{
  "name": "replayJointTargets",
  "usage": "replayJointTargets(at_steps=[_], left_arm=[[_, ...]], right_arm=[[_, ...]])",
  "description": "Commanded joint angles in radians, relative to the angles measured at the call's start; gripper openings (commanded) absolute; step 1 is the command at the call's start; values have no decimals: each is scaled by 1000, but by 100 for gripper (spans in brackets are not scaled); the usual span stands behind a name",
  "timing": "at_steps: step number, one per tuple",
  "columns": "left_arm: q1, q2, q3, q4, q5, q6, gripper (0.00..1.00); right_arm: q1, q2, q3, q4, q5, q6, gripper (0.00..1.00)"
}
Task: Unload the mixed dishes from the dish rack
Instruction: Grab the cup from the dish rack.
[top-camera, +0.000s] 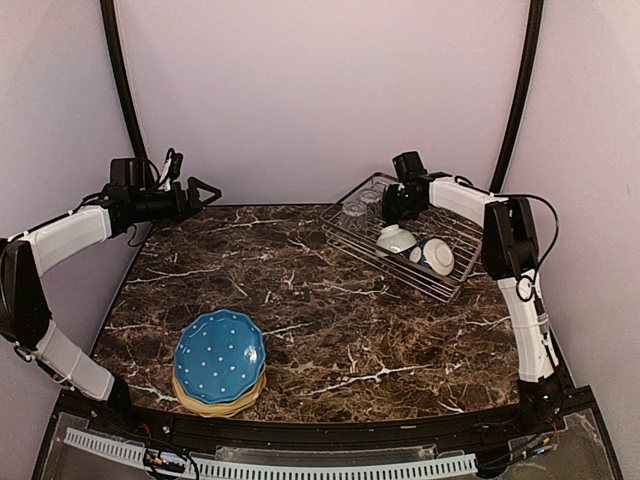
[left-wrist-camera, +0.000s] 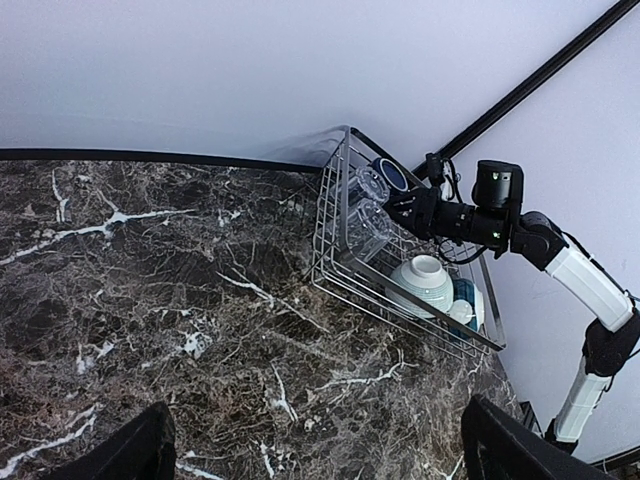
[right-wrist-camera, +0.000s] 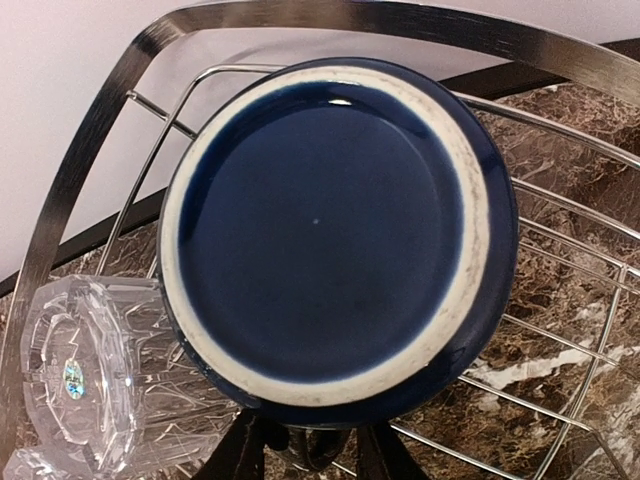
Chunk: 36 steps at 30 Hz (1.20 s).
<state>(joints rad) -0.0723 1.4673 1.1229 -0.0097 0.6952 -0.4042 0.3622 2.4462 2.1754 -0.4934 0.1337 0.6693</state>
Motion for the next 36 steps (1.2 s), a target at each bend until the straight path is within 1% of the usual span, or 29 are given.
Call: replayJointTargets(at_steps=[1,4,7,8,10,12,14,17,19,22,26,29,36], left_arm=[[-6,-11,5,-17,18,2,99],[-6,-9,5,-16,20,-2,99],[-6,-6,5,-15,21,-3,99],[-6,-6,5,-14,21,-5,99],[-7,-4,5,-13,22,-6,99],[-8,-4,5,-12,24,-7,99],[-8,-3,4,-13,22,-6,99],[-9,-1,5,-16,20,-2,99],[-10,-1,5,-18,19,0,99],[-13,-1,5,-19,18,2,99],[-17,2,6,-23,16,5,99],[-17,4,8,-24,15,5,99],[-23,15,10,-40,-1,25,99]], right_arm=[[-8,-23,-36,-3,94,-17,28],[-8,-46,-54,-2,124,-56,27],[-10,-40,-45,-5,139,-90,23],[-9,-37,-42,-6,137,-93,21],[-9,-24,-33,0,134,-91,20],[-9,-1,-12,11,134,-95,22],[-9,24,17,17,133,-100,28],[-11,48,49,25,132,-104,28],[-12,55,55,38,125,-112,26],[-17,47,47,52,98,-128,17],[-17,-3,5,93,66,-159,7],[-17,-43,-24,131,55,-193,1],[-19,-122,-55,218,-5,-352,0]])
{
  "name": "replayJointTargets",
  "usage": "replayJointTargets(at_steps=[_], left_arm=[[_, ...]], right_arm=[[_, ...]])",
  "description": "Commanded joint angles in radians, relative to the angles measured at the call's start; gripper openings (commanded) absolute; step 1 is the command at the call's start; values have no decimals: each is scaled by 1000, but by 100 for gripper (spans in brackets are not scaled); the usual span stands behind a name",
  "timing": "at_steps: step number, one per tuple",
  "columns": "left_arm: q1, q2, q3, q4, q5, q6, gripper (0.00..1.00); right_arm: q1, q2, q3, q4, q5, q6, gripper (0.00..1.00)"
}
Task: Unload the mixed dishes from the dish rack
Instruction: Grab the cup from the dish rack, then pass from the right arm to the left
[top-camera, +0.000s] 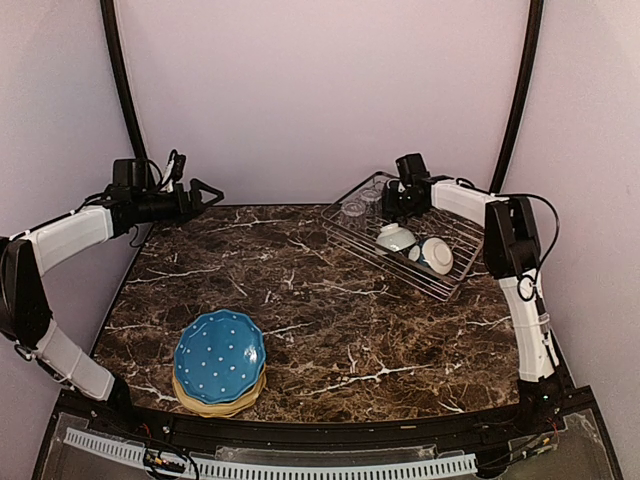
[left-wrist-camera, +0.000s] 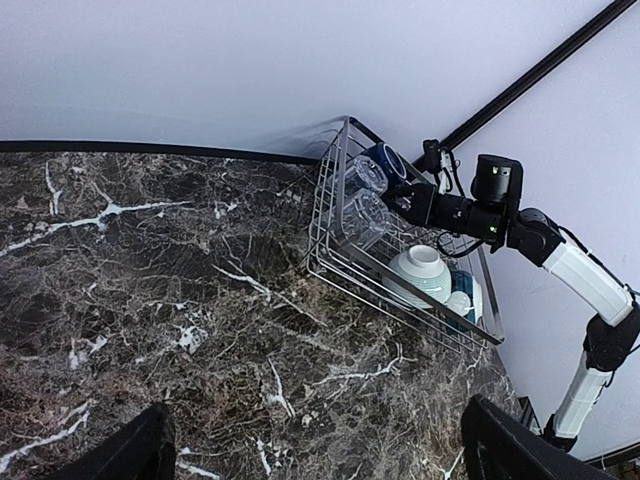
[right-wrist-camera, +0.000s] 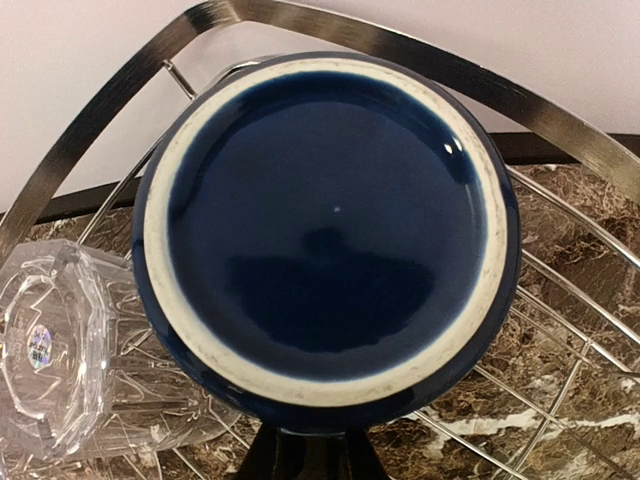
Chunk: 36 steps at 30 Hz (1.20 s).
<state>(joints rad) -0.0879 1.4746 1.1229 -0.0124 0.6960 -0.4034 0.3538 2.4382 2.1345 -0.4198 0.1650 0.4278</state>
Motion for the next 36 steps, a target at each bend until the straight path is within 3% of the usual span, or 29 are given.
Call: replayJointTargets(at_steps=[1,13,19,22,30,36], left_arm=[[-9,10,11,-39,-4,27,99],[-20,44,12,-29,21,17,99],[-34,34,-7,5,10,35,99],[-65,32,-26,72,59,-9,99],[-281,55,-64,415,88,-318,96],[-453,108,-144,892,-28,-598,95]], right_arm=[[-10,-126,-19,156,-45,-130,0],[-25,-310,-116,210,-99,-259,0],[-27,-477,-262,233,-156,-228,0],[-27,-585,-391,267,-287,-174,0],[10,-831,-710,478,-700,10,0],[93,-911,-875,681,-855,171,0]])
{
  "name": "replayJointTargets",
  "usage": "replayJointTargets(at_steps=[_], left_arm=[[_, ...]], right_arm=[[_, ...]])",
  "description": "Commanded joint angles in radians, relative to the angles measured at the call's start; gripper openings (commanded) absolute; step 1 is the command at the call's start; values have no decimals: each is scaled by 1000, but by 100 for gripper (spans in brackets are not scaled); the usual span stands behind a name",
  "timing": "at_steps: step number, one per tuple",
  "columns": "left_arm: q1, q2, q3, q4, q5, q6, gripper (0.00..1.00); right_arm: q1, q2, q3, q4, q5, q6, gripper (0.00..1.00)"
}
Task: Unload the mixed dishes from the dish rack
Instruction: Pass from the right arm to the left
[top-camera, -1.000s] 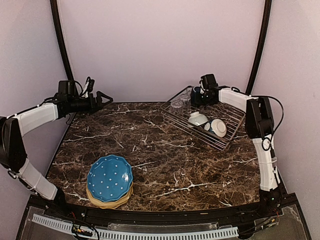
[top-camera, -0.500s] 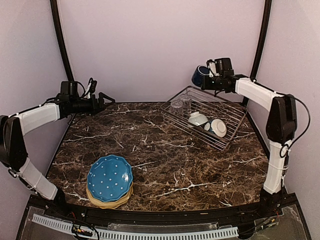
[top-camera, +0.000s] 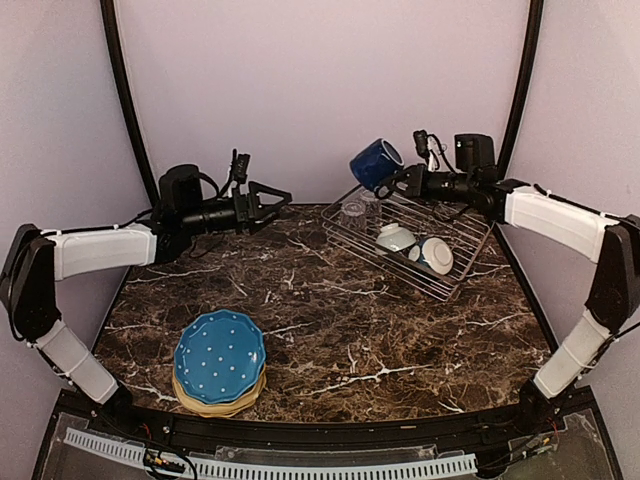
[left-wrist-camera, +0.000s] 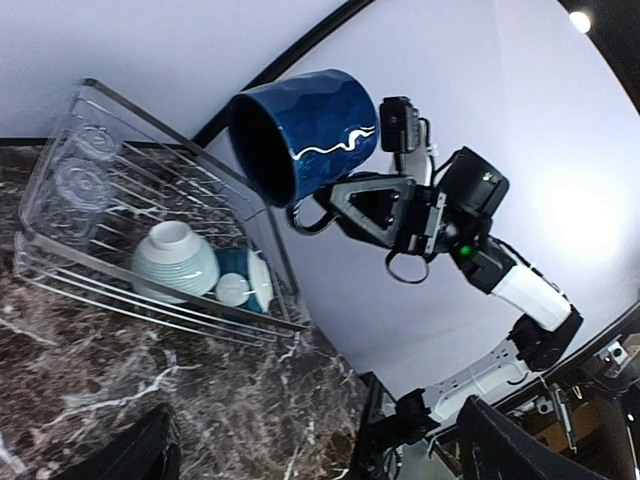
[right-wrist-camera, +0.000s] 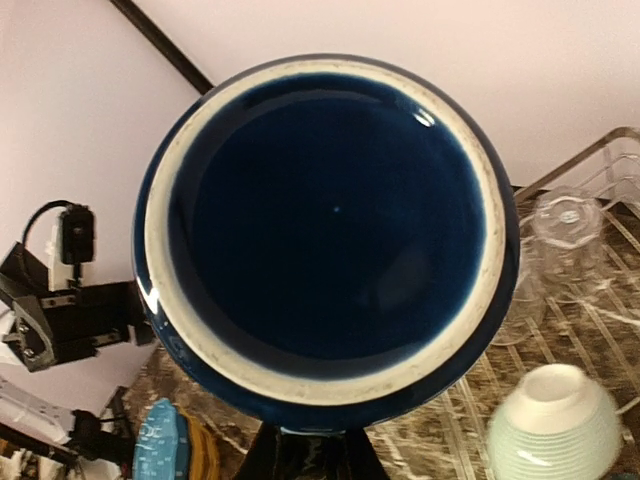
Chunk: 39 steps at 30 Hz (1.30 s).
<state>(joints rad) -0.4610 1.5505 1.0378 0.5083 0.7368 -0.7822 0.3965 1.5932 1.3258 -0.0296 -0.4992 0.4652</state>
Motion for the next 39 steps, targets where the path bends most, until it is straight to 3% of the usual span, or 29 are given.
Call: replayJointTargets(at_steps=[1,4,12,15,18,21,27,35,37,39], left_arm=[[-95,40,-72,411,-96,-265,95],[-167,73,-80,536,-143,-316,95],[-267,111,-84,634,-250,-320,85],[-277,131,-81,674,-257,-330,72],[-283,149,-76,699,-256,-353,53],[-283,153,-92,744,-269,-373,47],[-286,149,-94,712,-281,-374,25],[-286,130,-84,544,-307,-285,1],[-285,112,-74,461,-317,-242,1],[-285,84,-59,338,-335,-181,1]], right_arm=[[64,-70,-87,325,-213,158,0],[107,-72,-146,418,-259,220,0],[193,-104,-289,588,-289,321,0],[208,-111,-321,610,-287,323,0],[209,-110,-343,651,-290,341,0],[209,-105,-359,696,-288,374,0],[216,-49,-396,844,-348,475,0],[214,-59,-438,778,-342,422,1],[207,-82,-457,705,-310,360,16],[195,-109,-480,627,-271,293,38]])
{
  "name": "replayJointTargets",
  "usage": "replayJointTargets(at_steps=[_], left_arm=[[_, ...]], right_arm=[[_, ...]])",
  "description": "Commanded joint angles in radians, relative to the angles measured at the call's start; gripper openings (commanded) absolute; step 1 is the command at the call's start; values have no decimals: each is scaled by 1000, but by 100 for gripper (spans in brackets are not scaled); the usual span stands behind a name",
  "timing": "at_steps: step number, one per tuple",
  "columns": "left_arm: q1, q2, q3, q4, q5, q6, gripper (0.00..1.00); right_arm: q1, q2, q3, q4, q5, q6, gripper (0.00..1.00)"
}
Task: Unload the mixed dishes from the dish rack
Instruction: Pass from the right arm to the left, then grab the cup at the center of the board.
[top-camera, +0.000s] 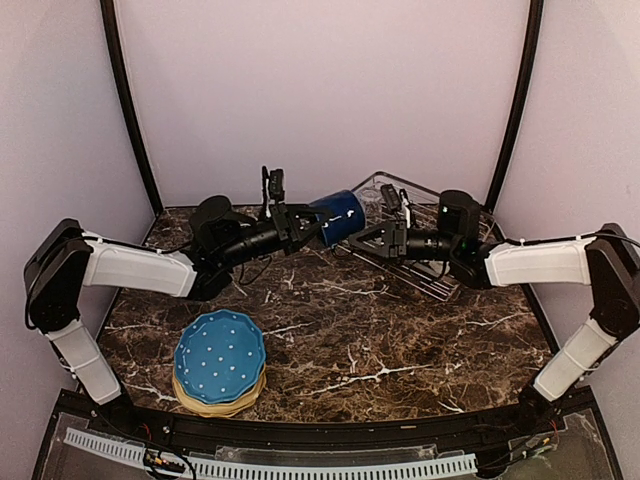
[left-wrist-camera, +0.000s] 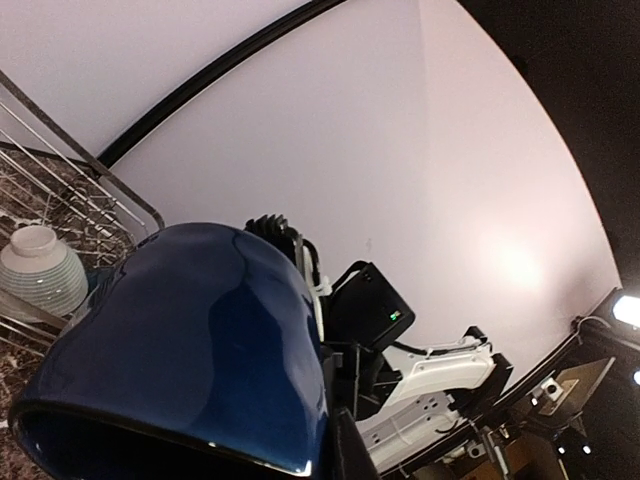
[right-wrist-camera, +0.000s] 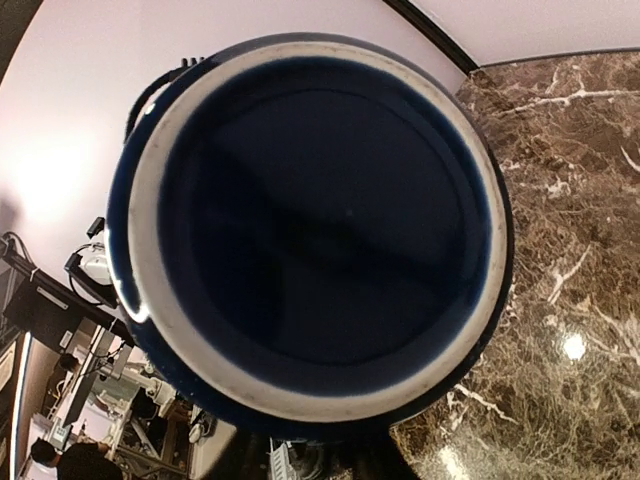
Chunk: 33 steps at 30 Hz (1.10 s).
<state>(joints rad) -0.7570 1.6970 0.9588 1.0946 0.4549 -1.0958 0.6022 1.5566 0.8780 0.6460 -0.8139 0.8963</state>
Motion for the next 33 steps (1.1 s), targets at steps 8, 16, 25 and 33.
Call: replayJointTargets(at_steps=[8,16,25,33], left_arm=[[-24,-166,81,-807,-163,343,1],[-289,-50,368,-1510,-460,556,1],[-454,163,617,-1894,-627,580,1],[-477,158,554,-1927,-584,564,1]], right_arm=[[-102,-222,-61,-447,273,-453,90],[-147,-411,-36,-726,716,-659,99],[-154,-406,19,-815,909,-651,99],[-153,-318,112,-923,966,-589,99]])
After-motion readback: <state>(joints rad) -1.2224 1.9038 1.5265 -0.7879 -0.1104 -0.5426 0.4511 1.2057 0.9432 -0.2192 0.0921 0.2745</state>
